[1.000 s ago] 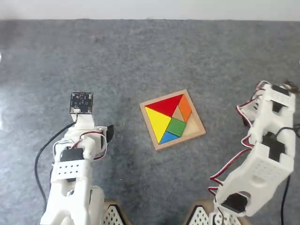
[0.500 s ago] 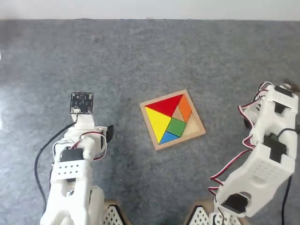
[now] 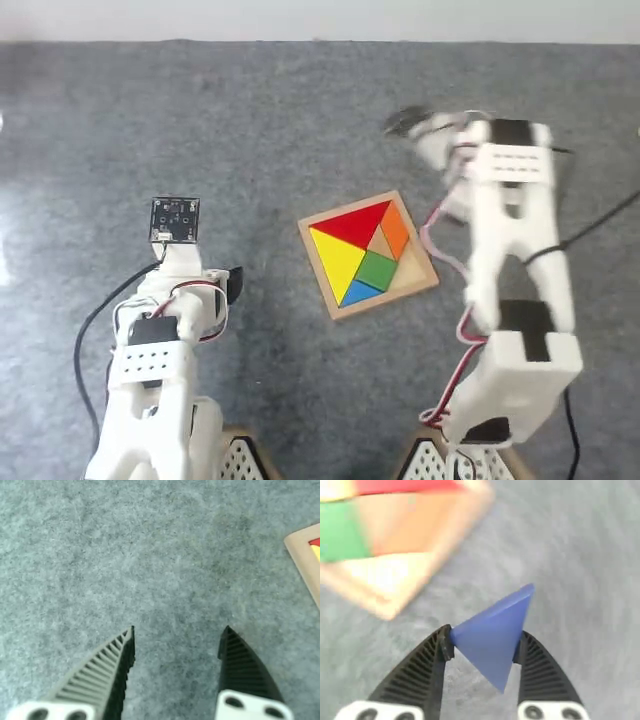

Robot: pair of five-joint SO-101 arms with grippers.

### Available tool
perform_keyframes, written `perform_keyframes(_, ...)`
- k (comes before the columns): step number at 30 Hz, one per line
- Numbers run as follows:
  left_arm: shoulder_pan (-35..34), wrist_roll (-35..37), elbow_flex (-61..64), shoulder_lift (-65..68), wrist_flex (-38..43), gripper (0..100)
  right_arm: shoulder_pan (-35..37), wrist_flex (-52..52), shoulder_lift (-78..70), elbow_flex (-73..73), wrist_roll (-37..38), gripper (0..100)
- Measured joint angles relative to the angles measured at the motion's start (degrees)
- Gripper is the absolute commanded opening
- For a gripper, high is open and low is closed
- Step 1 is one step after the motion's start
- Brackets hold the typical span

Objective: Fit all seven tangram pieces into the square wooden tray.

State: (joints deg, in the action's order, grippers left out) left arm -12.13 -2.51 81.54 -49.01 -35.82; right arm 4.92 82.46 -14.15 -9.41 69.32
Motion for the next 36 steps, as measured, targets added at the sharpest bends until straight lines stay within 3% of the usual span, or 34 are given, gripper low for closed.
perform_keyframes(4,0.0,0.0,0.0,0.0,0.0,27,7.3,8.6,0.1,0.0,20.2,11.5)
perform_keyframes(9,0.0,0.0,1.1,0.0,1.8,27,10.6,12.5,0.1,1.5,45.0,8.9)
perform_keyframes(15,0.0,0.0,1.1,0.0,2.4,27,14.5,13.7,-1.1,4.6,58.7,8.5)
perform_keyframes(28,0.0,0.0,1.1,0.0,2.4,27,12.9,13.7,-3.1,4.8,60.9,12.7)
perform_keyframes(30,0.0,0.0,1.1,0.0,2.4,27,12.5,13.7,-3.1,3.6,57.2,12.7)
perform_keyframes(36,0.0,0.0,1.1,0.0,2.5,27,12.3,17.8,4.8,4.2,36.0,12.6)
